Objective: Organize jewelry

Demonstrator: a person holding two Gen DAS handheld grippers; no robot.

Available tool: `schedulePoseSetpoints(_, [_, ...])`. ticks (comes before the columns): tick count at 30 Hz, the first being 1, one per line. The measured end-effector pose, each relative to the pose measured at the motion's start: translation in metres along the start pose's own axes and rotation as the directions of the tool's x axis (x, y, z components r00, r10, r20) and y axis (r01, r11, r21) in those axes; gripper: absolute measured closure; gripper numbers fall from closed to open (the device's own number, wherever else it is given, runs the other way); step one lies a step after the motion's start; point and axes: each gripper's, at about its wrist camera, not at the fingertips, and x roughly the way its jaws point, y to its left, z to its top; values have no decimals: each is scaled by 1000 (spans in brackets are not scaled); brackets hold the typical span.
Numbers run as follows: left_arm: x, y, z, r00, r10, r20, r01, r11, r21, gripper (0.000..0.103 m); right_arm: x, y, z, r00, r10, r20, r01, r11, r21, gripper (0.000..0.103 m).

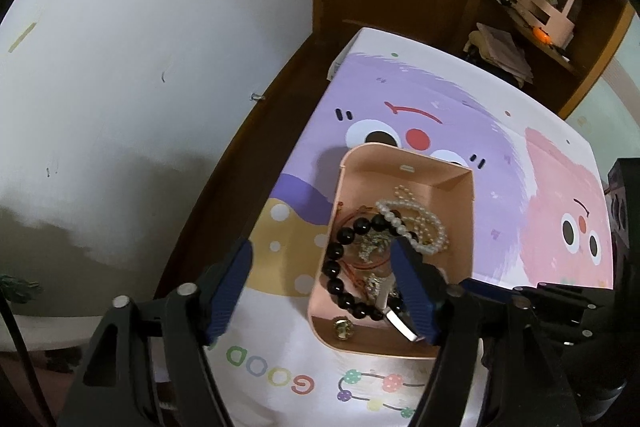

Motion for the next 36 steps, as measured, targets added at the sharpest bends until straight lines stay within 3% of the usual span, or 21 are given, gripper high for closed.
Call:
schedulePoseSetpoints(8, [-11, -22, -8, 999, -36, 3, 36, 998, 47, 22, -24, -18, -21, 998, 27, 54, -31, 997, 72, 84])
schedulePoseSetpoints(11, [-15, -32, -14, 998, -60, -2, 60, 996, 69, 20, -36, -27, -34, 996, -2, 86, -5, 996, 84, 84])
schedulePoseSetpoints(14, [-18, -46, -25, 998, -68, -13, 69, 993, 98, 20, -49, -38, -48, 992, -41, 121, 29, 995, 99, 75])
schedulePoseSetpoints(19, [-22, -70, -47, 995, -87, -40, 92, 984, 152, 19, -69, -55, -73, 980, -92, 178, 65, 986, 152, 74])
schedulePoseSetpoints(24, [-30, -97, -70, 994, -107, -32, 111, 973, 202, 19, -90, -66, -100, 956, -173, 236, 129, 973, 189, 73])
schedulePoseSetpoints(28, [-42, -119, -85, 991, -131, -15, 131, 963, 234, 19, -112, -73, -124, 925, -253, 284, 192, 955, 226, 71])
schedulePoseSetpoints(30, [-48, -128, -90, 988, -151, -15, 150, 958, 245, 19, -118, -75, -132, 911, -278, 304, 208, 948, 241, 66])
schedulePoseSetpoints(36, [-57, -146, -100, 987, -161, -5, 156, 949, 274, 19, -137, -80, -155, 872, -339, 353, 246, 927, 281, 65])
